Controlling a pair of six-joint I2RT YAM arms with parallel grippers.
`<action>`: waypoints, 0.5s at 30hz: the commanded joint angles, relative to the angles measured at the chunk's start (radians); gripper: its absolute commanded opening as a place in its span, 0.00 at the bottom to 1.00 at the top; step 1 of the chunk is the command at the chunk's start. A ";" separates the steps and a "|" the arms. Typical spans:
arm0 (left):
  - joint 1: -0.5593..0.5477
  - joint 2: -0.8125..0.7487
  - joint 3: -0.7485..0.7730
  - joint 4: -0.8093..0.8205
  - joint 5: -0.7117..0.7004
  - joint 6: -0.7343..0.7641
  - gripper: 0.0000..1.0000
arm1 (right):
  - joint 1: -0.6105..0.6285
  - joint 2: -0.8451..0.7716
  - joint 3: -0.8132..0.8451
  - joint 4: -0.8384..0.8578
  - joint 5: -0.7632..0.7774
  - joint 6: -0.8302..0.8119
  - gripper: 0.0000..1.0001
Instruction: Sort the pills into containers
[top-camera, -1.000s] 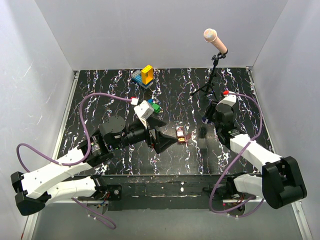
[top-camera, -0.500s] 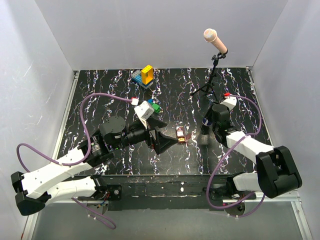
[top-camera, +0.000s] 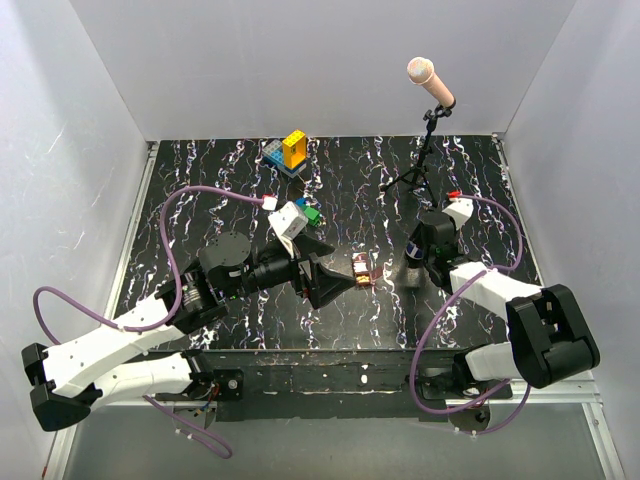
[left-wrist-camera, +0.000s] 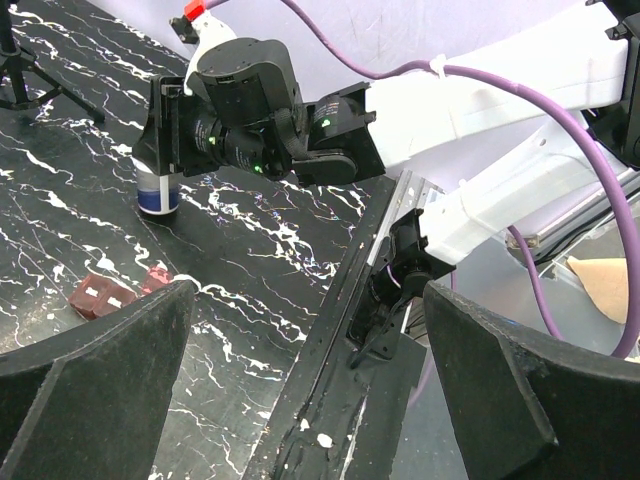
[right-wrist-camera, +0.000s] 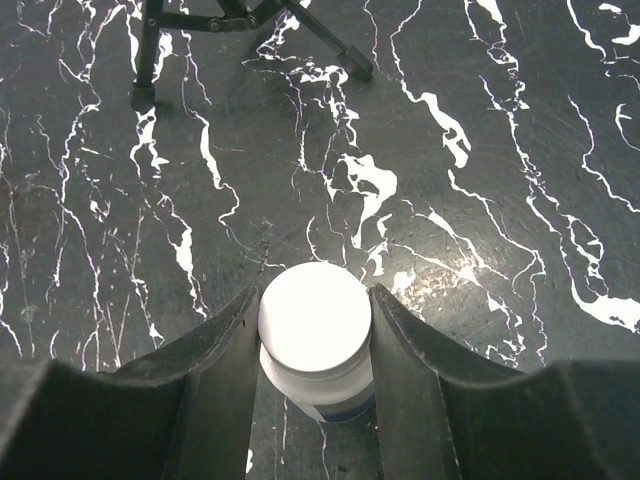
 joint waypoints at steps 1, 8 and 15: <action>0.001 -0.026 -0.008 0.014 0.007 0.000 0.98 | -0.004 0.003 0.012 -0.032 0.023 0.025 0.01; 0.001 -0.041 -0.012 0.013 -0.012 -0.011 0.98 | -0.004 0.008 0.066 -0.170 -0.005 0.051 0.21; 0.001 -0.049 -0.026 0.010 -0.064 -0.029 0.98 | -0.002 -0.049 0.056 -0.226 0.006 0.073 0.73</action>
